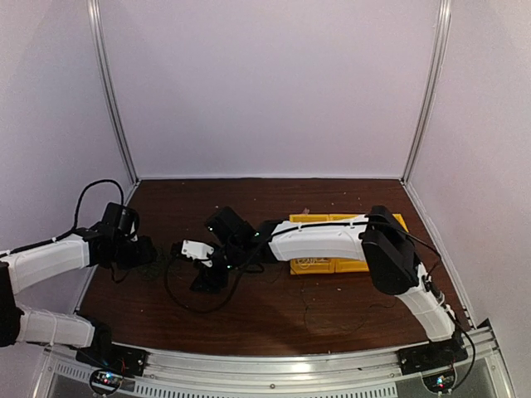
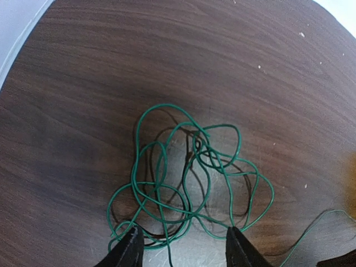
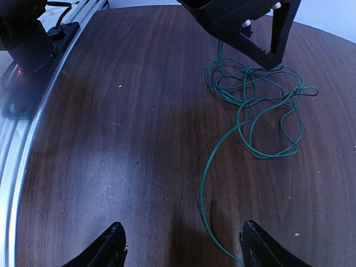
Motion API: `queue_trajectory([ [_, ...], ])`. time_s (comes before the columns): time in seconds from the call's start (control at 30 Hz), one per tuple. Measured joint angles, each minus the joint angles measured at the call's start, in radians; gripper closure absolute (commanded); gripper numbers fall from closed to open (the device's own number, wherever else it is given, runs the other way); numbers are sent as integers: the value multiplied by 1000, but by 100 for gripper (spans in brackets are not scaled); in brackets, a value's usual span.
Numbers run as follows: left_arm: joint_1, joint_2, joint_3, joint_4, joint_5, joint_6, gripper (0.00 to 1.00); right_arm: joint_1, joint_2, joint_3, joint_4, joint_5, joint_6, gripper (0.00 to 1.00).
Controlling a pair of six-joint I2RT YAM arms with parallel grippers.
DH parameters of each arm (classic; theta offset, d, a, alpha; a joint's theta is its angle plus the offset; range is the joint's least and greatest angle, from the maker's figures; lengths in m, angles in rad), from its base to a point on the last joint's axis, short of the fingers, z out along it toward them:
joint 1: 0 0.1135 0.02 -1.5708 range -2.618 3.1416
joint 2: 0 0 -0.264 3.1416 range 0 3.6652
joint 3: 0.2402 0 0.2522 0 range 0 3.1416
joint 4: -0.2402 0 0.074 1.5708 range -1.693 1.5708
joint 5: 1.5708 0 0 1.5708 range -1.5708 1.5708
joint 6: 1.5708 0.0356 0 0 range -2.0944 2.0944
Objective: Untangle the cables
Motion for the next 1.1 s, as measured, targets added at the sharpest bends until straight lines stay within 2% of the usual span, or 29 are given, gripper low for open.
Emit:
queue_trajectory([
  [0.17, 2, 35, -33, 8, 41, -23, 59, 17, 131, 147, -5, -10, 41, 29],
  [0.27, 2, 36, -50, 10, 51, -29, 61, 19, 191, 212, -1, -5, 72, 39],
  [0.33, 2, 36, -53, 12, 54, -32, 64, 19, 228, 251, 8, -1, 90, 56],
  [0.47, 2, 36, -56, 26, 55, -33, 67, 21, 291, 320, 11, 21, 130, 100],
  [0.6, 2, 48, -69, 50, 54, -35, 68, 21, 259, 254, 15, 45, 140, 100],
  [0.73, 2, 80, -107, 101, 58, -41, 68, 11, 64, 23, 3, 52, 130, 100],
  [0.8, 2, 102, -138, 138, 61, -45, 69, 8, -60, -37, -20, 49, 118, 100],
  [0.9, 2, 135, -150, 216, 68, -48, 70, 0, -222, -31, -39, 43, 95, 100],
  [1.1, 2, 187, -150, 322, 69, -48, 71, -34, -440, 126, -80, 48, 50, 100],
])
